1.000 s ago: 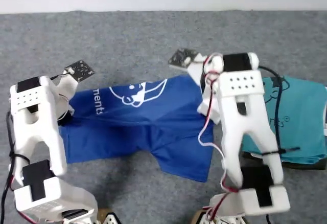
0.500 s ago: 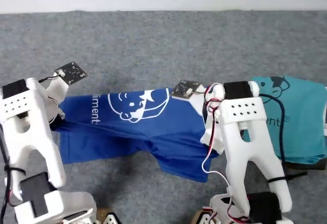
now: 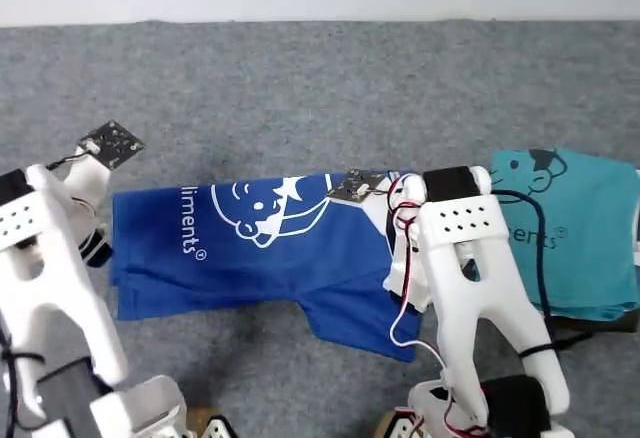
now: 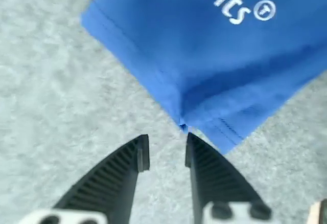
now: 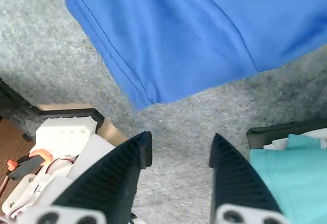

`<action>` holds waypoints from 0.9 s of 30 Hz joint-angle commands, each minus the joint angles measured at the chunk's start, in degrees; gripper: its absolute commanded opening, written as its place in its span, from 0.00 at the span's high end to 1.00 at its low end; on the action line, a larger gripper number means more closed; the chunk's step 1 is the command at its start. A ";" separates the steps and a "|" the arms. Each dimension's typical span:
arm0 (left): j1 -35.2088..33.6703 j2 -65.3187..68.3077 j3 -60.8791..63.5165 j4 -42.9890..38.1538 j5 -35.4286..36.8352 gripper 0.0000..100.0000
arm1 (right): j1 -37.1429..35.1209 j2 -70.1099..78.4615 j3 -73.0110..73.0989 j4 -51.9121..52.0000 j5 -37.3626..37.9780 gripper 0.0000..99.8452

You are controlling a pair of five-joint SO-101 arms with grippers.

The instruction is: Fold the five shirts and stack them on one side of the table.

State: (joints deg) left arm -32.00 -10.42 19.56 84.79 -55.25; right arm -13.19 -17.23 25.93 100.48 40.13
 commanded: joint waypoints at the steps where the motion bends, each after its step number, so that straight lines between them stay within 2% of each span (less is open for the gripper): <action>1: -0.26 -5.54 -0.31 -1.05 0.70 0.87 | 0.13 -2.68 -2.73 2.42 -1.05 0.79; 4: 0.09 -7.21 -0.31 -1.58 2.64 0.87 | 0.57 -2.33 -6.07 2.24 -1.14 0.79; 7: 0.97 -8.26 -0.31 -4.31 8.18 0.88 | 0.48 -1.63 -9.67 -0.31 -1.23 0.79; 9: 1.76 -8.53 -0.31 -5.45 13.01 0.91 | 0.66 -0.84 -10.64 -4.26 -1.23 0.79; 13: 5.54 -8.00 1.27 -4.13 16.70 0.99 | 0.40 1.36 -10.73 -12.35 -1.93 0.80; 18: 11.43 -8.00 12.62 -4.75 16.97 0.99 | 0.66 6.64 -10.73 -21.67 -7.82 0.81; 21: 12.40 -8.00 20.35 -10.55 17.05 0.99 | 0.40 11.38 -10.81 -25.98 -8.00 0.90; 24: 12.22 -8.00 27.03 -15.47 17.05 0.99 | 0.22 14.90 -10.90 -26.95 -8.00 0.97; 27: 12.13 -8.35 31.78 -15.47 16.70 0.99 | 0.48 15.87 -10.90 -25.27 -8.00 0.98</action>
State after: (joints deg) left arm -20.13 -16.48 48.40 70.55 -38.37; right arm -13.01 -1.41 17.93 74.64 32.75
